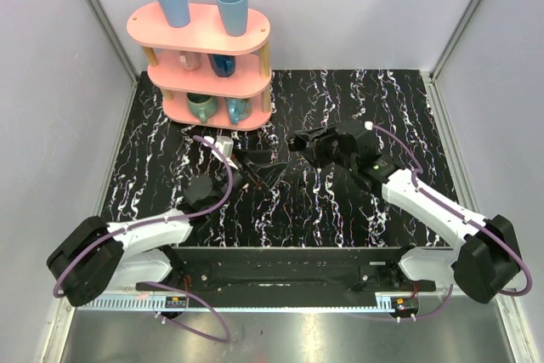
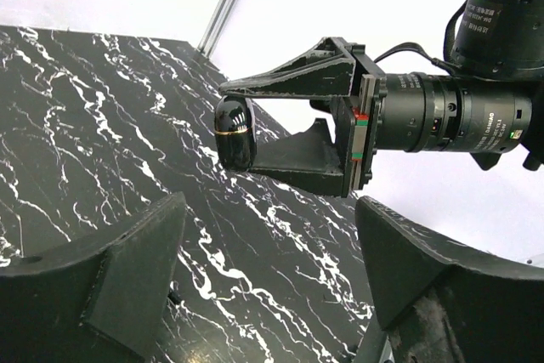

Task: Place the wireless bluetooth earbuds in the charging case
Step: Open the charging case.

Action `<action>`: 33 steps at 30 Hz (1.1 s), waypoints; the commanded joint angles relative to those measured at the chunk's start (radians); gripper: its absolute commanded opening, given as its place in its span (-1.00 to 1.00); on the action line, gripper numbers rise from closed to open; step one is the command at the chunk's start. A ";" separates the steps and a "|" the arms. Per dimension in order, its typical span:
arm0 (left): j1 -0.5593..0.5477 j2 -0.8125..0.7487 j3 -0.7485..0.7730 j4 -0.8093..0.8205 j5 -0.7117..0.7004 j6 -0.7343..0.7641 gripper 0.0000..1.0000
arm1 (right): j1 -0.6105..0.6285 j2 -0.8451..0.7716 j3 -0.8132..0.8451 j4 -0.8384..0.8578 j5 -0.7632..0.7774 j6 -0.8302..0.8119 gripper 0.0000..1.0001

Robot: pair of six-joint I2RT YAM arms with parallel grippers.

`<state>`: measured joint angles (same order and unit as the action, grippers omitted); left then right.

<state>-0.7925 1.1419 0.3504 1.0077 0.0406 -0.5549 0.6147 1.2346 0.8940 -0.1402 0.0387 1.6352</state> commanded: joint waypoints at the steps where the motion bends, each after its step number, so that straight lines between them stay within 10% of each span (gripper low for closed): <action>1: -0.013 0.038 0.007 0.150 -0.013 -0.005 0.61 | 0.020 -0.029 -0.015 0.072 0.035 0.043 -0.67; 33: -0.024 0.302 0.122 0.368 0.047 -0.054 0.28 | 0.049 -0.066 -0.032 0.097 0.004 0.026 -0.69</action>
<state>-0.8112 1.4338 0.4263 1.2602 0.0593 -0.5999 0.6544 1.2034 0.8497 -0.0837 0.0406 1.6691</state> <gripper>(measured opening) 0.646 0.540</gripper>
